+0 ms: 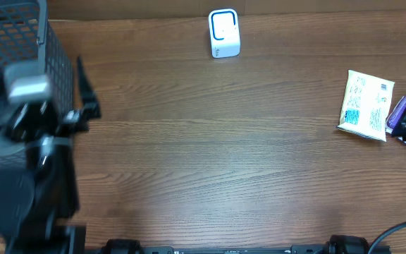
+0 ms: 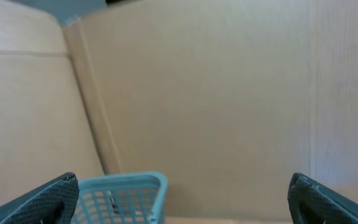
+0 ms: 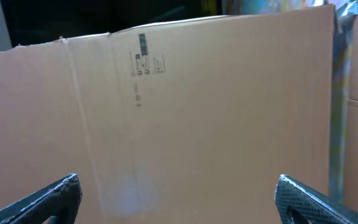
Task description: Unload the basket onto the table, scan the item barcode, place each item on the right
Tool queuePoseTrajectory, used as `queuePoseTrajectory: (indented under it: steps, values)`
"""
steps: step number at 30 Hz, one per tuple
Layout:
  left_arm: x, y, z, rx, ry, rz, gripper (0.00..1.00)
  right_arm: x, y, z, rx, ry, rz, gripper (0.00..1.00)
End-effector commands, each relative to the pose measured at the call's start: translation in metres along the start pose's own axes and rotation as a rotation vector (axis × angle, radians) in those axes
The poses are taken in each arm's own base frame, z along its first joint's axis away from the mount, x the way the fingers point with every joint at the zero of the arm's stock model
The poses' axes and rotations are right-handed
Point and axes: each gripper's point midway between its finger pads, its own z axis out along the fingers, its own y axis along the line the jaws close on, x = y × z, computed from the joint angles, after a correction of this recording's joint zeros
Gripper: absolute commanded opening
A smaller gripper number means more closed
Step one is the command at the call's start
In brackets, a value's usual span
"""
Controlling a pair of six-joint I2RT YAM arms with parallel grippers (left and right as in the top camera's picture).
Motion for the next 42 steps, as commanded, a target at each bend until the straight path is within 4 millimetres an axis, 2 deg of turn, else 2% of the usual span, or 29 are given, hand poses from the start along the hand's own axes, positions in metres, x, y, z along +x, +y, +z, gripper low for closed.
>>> queuePoseTrajectory:
  steps: [1, 5, 9, 13, 17, 21, 23, 30, 35, 37, 42]
  values:
    - [-0.011, 0.012, -0.021, -0.025, -0.037, -0.026, 1.00, -0.001, 0.005, -0.001, -0.031, -0.006, 0.019, 1.00]
    - [-0.034, 0.028, -0.063, -0.043, -0.132, -0.054, 1.00, -0.009, 0.021, -0.016, -0.110, -0.030, 0.015, 1.00]
    - [-0.048, 0.035, -0.103, -0.019, -0.211, -0.074, 1.00, -0.028, 0.039, -0.052, -0.201, -0.104, 0.004, 1.00]
    - [-0.052, 0.036, -0.132, 0.009, -0.257, -0.074, 1.00, -0.046, 0.045, -0.092, -0.221, -0.193, -0.007, 1.00]
    - [-0.049, 0.041, -0.149, -0.004, -0.261, -0.104, 1.00, -0.053, 0.049, -0.119, -0.242, -0.234, 0.020, 1.00]
    - [-0.052, 0.048, -0.163, -0.024, -0.292, -0.204, 1.00, -0.043, 0.062, -0.129, -0.319, -0.197, 0.020, 1.00]
    - [-0.050, 0.049, -0.171, -0.022, -0.295, -0.254, 1.00, -0.044, 0.063, -0.136, -0.323, -0.217, 0.019, 1.00]
    - [-0.037, 0.055, -0.216, -0.024, -0.323, -0.264, 1.00, -0.037, 0.065, -0.169, -0.371, -0.262, 0.030, 1.00]
    - [-0.032, 0.060, -0.245, -0.028, -0.370, -0.273, 1.00, -0.027, 0.064, -0.179, -0.410, -0.275, 0.084, 1.00]
    - [-0.032, 0.061, -0.248, -0.030, -0.376, -0.274, 1.00, -0.025, 0.064, -0.184, -0.411, -0.285, 0.082, 1.00]
    - [-0.029, 0.059, -0.242, -0.021, -0.366, -0.305, 1.00, -0.023, 0.063, -0.213, -0.420, -0.360, 0.069, 1.00]
